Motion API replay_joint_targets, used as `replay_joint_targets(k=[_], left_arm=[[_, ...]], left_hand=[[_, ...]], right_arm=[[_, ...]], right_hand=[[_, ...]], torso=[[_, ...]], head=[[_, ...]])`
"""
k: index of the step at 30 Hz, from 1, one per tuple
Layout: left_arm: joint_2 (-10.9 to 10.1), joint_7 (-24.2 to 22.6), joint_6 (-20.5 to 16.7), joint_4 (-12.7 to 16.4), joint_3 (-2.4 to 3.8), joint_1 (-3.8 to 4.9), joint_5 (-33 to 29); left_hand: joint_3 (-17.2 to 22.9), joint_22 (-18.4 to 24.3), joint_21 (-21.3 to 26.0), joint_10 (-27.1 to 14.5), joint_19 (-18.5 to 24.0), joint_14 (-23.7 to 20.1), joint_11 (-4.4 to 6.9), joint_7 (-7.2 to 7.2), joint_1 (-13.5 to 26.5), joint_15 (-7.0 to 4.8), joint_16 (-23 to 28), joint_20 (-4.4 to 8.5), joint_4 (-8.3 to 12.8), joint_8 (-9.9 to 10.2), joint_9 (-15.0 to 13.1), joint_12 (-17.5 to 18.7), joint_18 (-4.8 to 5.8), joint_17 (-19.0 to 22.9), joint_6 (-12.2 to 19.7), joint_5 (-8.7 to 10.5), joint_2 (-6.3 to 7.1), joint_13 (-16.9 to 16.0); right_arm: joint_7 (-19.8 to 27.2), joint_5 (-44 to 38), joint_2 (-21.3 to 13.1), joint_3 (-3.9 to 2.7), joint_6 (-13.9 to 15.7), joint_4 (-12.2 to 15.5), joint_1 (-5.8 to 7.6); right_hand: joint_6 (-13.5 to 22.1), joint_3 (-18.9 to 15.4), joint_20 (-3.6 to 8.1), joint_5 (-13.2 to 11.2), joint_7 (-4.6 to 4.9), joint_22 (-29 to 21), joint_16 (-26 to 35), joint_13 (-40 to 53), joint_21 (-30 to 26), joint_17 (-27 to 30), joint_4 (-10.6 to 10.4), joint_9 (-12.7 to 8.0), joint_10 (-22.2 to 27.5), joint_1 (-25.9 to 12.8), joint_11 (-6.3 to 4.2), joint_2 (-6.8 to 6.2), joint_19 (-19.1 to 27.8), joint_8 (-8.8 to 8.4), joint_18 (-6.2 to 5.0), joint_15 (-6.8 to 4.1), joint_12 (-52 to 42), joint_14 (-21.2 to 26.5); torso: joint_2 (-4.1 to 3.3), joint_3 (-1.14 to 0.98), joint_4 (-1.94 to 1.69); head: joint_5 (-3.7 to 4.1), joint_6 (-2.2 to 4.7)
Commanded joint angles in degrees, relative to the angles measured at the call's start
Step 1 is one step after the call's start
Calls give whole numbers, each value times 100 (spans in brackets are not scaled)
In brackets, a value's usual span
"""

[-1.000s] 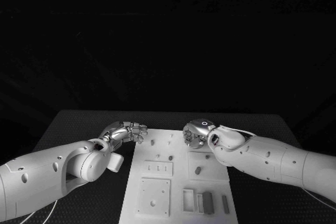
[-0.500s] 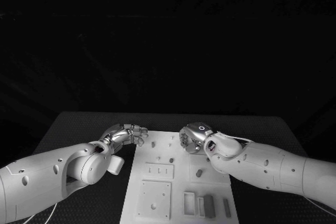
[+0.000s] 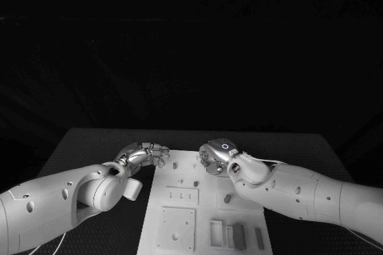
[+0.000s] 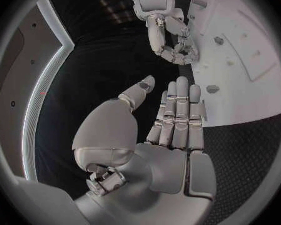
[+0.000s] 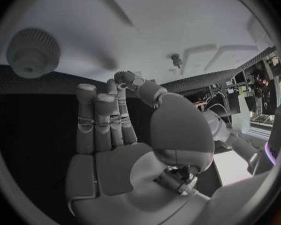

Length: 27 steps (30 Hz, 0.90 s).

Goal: Assemble the parts on the task board

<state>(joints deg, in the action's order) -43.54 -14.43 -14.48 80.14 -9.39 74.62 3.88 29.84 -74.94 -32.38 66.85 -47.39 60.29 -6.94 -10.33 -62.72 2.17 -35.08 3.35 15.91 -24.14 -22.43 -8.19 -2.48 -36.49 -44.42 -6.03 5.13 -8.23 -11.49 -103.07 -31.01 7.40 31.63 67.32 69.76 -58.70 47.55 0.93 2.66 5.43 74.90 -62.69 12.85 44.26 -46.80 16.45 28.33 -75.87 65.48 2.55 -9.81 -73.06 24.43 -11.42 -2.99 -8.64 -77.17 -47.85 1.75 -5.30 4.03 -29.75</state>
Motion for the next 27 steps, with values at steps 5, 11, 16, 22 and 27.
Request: replay_joint_targets(k=[5,11,16,22,27], left_arm=[[16,-49,26,-9,4,6,18],[36,-52,31,-19,5,6,18],[65,-55,37,-41,5,6,18],[86,-54,42,-62,5,6,18],[81,-53,36,-49,5,7,18]], left_hand=[[-10,-52,-26,-37,27,-57,14,-30,61,-1,11,10,20,41,-8,36,-73,9,-17,-4,2,5],[-9,-52,-26,-36,27,-57,14,-30,62,-2,11,11,20,43,-9,39,-73,10,-17,-4,2,5],[-9,-52,-27,-35,27,-58,13,-30,63,-2,11,11,20,45,-11,42,-72,10,-18,-4,2,5],[-8,-51,-28,-34,28,-58,13,-30,65,-2,11,12,20,48,-12,46,-71,10,-18,-5,0,4],[-8,-51,-28,-33,28,-58,12,-31,66,-2,11,12,20,50,-14,49,-71,11,-19,-5,1,4]], right_arm=[[-228,-345,90,-1,264,-33,-2],[-226,-374,218,-2,277,-201,-2],[-207,-375,319,-2,247,-337,-2],[-206,-387,375,-3,226,-388,-2],[-219,-400,397,-4,265,-390,6]], right_hand=[[-55,69,42,12,8,122,-40,232,37,10,-24,21,-166,19,-108,-56,0,23,-358,-194,-11,159],[-60,95,43,12,7,120,-46,254,47,16,-38,32,-165,19,-107,-76,0,16,-358,-194,-6,159],[-62,107,43,12,6,119,-48,265,52,19,-44,37,-163,16,-107,-87,1,11,-358,-193,-2,160],[-61,118,43,12,7,118,-50,274,55,22,-49,42,-158,16,-105,-93,3,7,-358,-192,3,161],[-62,125,43,12,7,117,-52,281,57,24,-52,45,-156,14,-105,-98,5,3,-358,-191,7,162]], torso=[[-13,-5,4],[-19,-6,3],[-20,-4,-5],[-24,-8,-3],[-34,-11,8]], head=[[-22,21],[-21,29],[-18,19],[-39,9],[-57,25]])
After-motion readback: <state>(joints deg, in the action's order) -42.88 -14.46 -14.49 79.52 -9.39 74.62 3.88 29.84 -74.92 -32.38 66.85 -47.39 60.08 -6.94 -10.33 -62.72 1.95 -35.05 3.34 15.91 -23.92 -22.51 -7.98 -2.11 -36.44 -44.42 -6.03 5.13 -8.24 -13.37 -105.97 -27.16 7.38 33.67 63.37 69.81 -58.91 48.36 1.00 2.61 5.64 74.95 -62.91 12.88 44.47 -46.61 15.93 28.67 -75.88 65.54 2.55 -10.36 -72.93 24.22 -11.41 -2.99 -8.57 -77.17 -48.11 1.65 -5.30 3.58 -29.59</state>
